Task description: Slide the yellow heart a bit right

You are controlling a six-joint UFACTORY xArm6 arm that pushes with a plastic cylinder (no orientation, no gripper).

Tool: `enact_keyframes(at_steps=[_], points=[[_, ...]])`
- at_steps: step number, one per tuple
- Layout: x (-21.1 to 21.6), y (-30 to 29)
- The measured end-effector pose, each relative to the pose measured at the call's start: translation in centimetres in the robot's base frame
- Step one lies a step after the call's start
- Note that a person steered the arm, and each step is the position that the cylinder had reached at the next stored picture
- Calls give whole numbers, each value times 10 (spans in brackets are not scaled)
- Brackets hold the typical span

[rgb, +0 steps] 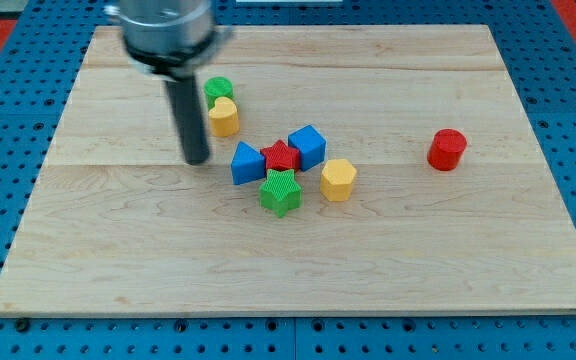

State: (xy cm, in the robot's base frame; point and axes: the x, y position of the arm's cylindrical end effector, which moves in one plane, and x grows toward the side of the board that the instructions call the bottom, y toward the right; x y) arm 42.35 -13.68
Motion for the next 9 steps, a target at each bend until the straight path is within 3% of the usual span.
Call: enact_keyframes(at_steps=[1,2,8,9], points=[[-45,-30],[-63,-30],[-56,-27],[-54,2]])
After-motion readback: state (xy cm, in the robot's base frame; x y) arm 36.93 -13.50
